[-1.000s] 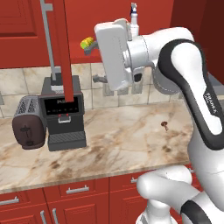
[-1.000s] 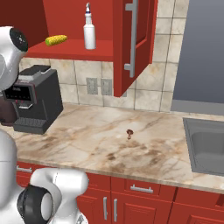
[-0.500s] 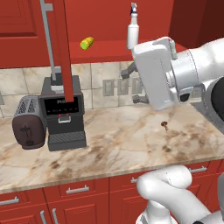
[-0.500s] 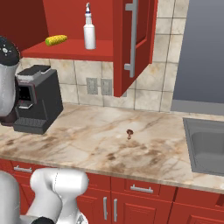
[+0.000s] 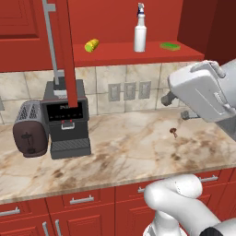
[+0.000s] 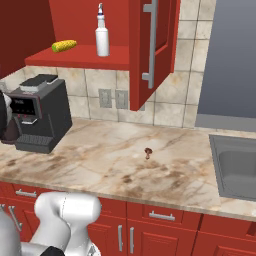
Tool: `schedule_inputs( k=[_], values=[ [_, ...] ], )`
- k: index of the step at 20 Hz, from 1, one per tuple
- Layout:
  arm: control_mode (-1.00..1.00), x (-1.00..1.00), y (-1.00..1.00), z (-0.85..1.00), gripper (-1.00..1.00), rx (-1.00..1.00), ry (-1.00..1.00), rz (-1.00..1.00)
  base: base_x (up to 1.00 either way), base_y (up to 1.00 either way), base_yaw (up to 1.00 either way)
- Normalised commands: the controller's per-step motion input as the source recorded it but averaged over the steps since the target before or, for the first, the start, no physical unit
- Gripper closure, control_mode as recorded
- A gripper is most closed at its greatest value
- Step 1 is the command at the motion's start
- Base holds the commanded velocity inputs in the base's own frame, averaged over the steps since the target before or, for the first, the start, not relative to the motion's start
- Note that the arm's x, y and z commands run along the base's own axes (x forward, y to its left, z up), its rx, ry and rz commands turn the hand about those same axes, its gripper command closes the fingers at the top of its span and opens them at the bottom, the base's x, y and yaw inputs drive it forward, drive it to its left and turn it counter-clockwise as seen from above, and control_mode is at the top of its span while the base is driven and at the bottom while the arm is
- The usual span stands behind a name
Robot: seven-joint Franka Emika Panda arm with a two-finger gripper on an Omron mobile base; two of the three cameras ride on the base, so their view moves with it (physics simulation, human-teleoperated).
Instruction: Pick the spray and sponge from the cabinet and place them on the counter.
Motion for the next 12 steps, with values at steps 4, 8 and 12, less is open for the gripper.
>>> schedule_inputs(
  k=[4, 8, 12],
  values=[
    [-1.0, -0.5, -0.4, 0.0, -1.0, -0.52, -0.14, -0.02, 0.0, 0.0, 0.0],
    [-1.0, -0.36, -0.34, 0.0, -1.0, -0.54, -0.13, -0.01, 0.0, 0.0, 0.0],
    [-1.0, -0.09, -0.23, 0.0, -1.0, -0.52, -0.21, 0.0, 0.0, 0.0, 0.0]
  ],
)
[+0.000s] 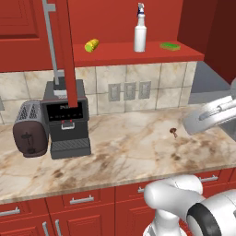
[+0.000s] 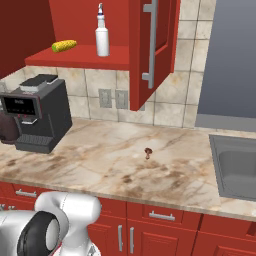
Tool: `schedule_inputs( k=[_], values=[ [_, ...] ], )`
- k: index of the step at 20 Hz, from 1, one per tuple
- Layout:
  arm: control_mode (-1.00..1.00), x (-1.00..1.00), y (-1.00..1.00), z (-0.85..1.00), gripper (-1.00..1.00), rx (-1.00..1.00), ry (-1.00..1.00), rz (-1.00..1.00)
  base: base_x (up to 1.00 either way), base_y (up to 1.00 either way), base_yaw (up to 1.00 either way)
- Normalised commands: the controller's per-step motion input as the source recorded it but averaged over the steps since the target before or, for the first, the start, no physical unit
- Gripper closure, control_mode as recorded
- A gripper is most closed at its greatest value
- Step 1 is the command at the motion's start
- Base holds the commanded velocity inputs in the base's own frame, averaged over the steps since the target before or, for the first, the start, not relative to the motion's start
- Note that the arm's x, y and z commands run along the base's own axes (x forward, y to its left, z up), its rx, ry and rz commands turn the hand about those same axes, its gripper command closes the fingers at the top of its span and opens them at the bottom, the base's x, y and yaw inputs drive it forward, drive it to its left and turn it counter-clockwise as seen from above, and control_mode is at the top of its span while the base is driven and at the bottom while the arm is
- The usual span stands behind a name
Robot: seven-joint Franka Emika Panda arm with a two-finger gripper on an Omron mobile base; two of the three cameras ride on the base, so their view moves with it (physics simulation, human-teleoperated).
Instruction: Pick the spray and sponge from the cabinet and place them on the counter.
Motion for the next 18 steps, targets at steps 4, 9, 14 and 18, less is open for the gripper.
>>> schedule_inputs(
  k=[4, 9, 14, 18],
  values=[
    [-1.0, 0.02, -0.04, 0.03, -1.0, -0.3, -0.3, 0.0, 0.0, 0.0, 0.0],
    [-1.0, 0.43, -0.06, -0.15, -1.0, 0.09, -0.17, 0.0, 0.0, 0.0, 0.0],
    [-1.0, 0.48, -0.14, -0.07, -1.0, 0.18, -0.16, 0.0, 0.0, 0.0, 0.0],
    [-1.0, 0.24, -0.22, -0.04, -1.0, 0.11, -0.17, 0.0, 0.0, 0.0, 0.0]
  ],
)
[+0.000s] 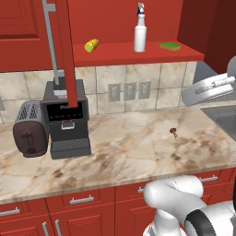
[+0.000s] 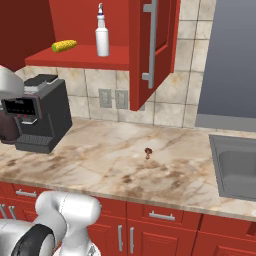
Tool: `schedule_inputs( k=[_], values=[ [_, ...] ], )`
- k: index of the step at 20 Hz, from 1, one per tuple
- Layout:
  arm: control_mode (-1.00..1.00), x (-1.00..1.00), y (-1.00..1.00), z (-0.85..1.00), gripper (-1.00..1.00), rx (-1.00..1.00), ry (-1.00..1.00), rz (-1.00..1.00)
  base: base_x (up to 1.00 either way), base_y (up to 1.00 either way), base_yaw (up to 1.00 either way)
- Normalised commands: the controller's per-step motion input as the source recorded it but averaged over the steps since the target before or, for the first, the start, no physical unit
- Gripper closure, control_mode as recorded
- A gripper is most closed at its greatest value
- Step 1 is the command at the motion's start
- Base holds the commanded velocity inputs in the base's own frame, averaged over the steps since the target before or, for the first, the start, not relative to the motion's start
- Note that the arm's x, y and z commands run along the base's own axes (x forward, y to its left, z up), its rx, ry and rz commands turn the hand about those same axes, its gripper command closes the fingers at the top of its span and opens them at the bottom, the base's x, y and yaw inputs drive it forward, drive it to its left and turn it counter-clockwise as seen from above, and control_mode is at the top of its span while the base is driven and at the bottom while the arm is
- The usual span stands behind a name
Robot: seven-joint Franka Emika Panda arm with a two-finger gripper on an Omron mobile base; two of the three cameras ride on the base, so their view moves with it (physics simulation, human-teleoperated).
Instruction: Pick the spray and sponge from the cabinet and place them on the counter.
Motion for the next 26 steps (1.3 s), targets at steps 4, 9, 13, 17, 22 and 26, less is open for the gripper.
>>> schedule_inputs(
  k=[4, 9, 13, 17, 22, 26],
  values=[
    [-1.0, 0.06, -0.06, -0.03, -1.0, 0.01, -0.25, 0.0, 0.0, 0.0, 0.0],
    [-1.0, 0.01, -0.03, 0.2, -1.0, 0.0, -0.14, 0.0, 0.0, 0.0, 0.0],
    [-1.0, 0.0, -0.09, 0.57, -1.0, 0.0, 0.0, -0.04, 0.0, 0.0, 0.0],
    [-1.0, 0.11, -0.13, 0.54, -1.0, 0.0, 0.03, -0.06, 0.0, 0.0, 0.0],
    [-1.0, 0.51, -0.04, 0.06, -1.0, 0.0, 0.15, -0.09, 0.0, 0.0, 0.0],
    [-1.0, 0.73, -0.08, -0.36, -1.0, 0.02, 0.01, -0.07, 0.0, 0.0, 0.0]
  ],
)
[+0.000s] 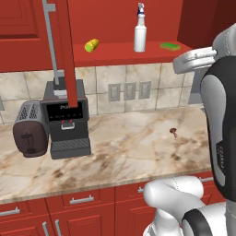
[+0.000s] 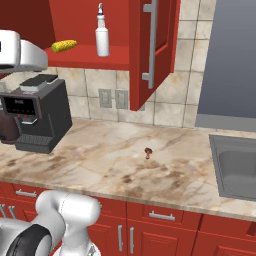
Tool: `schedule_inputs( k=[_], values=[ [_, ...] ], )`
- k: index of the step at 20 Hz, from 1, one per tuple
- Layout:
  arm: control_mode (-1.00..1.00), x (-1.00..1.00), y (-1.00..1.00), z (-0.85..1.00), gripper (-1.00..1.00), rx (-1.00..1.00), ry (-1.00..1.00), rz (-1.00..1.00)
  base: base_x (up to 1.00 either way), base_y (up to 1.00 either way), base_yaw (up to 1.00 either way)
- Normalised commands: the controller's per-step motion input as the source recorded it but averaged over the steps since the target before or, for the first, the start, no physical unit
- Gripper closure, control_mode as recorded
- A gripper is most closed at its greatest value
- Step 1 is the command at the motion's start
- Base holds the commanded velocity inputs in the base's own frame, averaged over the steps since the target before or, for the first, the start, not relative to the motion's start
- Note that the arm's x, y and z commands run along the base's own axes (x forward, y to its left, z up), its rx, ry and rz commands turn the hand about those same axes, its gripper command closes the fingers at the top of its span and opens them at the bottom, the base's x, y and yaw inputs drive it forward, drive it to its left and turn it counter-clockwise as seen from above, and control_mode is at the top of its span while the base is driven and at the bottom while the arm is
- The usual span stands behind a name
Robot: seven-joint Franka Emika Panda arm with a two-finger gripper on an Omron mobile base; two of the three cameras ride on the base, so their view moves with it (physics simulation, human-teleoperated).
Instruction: Pick the spray and sponge from the cabinet and place them on the counter.
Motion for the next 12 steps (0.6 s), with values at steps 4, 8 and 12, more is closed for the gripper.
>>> schedule_inputs(
  k=[4, 8, 12],
  values=[
    [-1.0, 0.72, -0.07, -0.27, -1.0, 0.03, 0.0, -0.04, 0.0, 0.0, 0.0],
    [-1.0, 0.62, -0.12, -0.04, -1.0, 0.08, -0.06, -0.04, 0.0, 0.0, 0.0],
    [-1.0, 0.46, -0.16, 0.0, -1.0, 0.09, -0.1, -0.03, 0.0, 0.0, 0.0]
  ],
)
